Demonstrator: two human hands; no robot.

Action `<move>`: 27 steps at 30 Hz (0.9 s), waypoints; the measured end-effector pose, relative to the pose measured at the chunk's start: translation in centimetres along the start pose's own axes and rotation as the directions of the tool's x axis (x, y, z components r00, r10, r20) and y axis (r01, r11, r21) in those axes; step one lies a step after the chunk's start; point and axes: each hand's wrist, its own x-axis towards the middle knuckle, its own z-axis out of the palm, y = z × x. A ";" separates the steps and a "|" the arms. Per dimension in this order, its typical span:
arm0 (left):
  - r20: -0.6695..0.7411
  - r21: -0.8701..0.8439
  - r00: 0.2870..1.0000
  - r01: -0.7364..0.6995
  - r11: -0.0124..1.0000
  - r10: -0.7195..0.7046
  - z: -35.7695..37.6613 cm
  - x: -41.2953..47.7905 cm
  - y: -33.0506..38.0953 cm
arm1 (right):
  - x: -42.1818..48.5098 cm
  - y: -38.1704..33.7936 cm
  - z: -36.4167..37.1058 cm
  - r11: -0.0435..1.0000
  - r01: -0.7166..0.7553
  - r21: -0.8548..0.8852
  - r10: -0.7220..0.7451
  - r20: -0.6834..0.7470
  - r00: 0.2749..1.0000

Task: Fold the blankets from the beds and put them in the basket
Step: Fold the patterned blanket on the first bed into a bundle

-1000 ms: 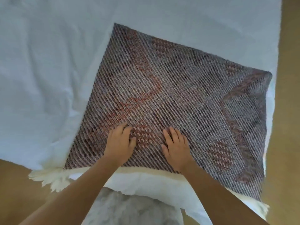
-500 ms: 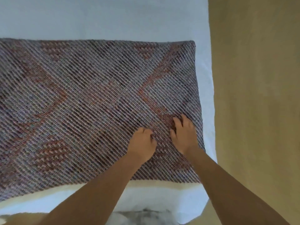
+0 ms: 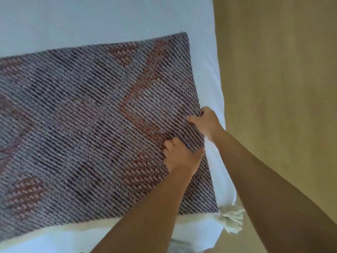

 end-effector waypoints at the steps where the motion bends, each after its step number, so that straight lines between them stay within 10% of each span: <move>1: 0.005 -0.018 0.999 0.039 0.999 -0.039 0.1 0.1 0.3 | 0.1 -0.6 -0.2 0.999 0.003 0.036 -0.005 0.056 0.998; 14: 0.090 -0.290 0.958 0.286 0.913 -0.271 -1.2 0.9 2.0 | -2.0 -5.5 3.8 0.995 0.051 0.084 -0.062 0.141 0.988; 27: 0.086 -0.470 0.995 0.079 0.879 -0.043 -4.3 -0.4 -8.8 | -6.0 -9.3 9.9 0.985 0.107 0.133 -0.125 0.137 0.983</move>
